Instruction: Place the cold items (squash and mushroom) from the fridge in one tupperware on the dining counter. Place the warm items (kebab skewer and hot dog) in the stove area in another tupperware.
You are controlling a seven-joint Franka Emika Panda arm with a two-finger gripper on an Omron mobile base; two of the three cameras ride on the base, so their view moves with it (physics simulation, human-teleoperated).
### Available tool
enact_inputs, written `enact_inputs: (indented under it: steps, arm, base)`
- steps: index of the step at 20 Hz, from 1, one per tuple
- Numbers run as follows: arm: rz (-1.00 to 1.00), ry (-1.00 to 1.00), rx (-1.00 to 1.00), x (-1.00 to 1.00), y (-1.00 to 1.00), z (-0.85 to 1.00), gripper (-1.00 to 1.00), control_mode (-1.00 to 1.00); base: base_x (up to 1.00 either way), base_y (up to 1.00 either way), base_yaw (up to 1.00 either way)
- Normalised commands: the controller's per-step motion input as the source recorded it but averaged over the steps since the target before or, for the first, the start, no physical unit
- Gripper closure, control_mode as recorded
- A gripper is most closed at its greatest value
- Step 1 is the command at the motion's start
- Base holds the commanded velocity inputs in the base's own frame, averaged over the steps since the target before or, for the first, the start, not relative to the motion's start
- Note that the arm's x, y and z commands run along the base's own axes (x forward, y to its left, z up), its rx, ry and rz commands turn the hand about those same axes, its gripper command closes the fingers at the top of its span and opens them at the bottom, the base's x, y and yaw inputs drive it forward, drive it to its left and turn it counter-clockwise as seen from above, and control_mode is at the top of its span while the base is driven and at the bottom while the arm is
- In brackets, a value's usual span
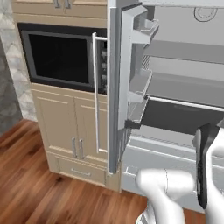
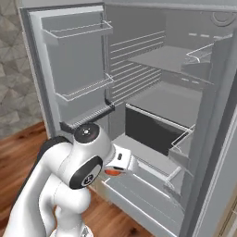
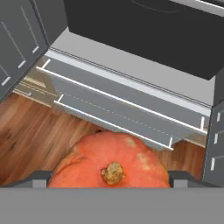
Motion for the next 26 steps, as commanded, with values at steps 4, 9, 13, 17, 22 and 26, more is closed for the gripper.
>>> enact_inputs:
  steps: [4, 9, 13, 17, 22, 26]
  arm:
    - [0.00, 0.00, 0.00, 0.00, 0.00, 0.00, 1.00, 1.00]
    - [0.00, 0.00, 0.00, 0.00, 0.00, 0.00, 1.00, 1.00]
    - [0.00, 0.00, 0.00, 0.00, 0.00, 0.00, 1.00, 1.00]
    - [0.00, 0.00, 0.00, 0.00, 0.00, 0.00, 1.00, 1.00]
    - [0.00, 0.00, 0.00, 0.00, 0.00, 0.00, 1.00, 1.00]
    - [0.00, 0.00, 0.00, 0.00, 0.00, 0.00, 1.00, 1.00]
  base:
    - [-0.89, 0.88, 0.09]
    - [-0.51, 1.00, 0.38]
    - [-0.13, 1.00, 0.50]
    - [0.00, 0.97, 0.58]
    - [0.07, 0.71, 0.61]
    - [0.37, 0.36, 0.64]
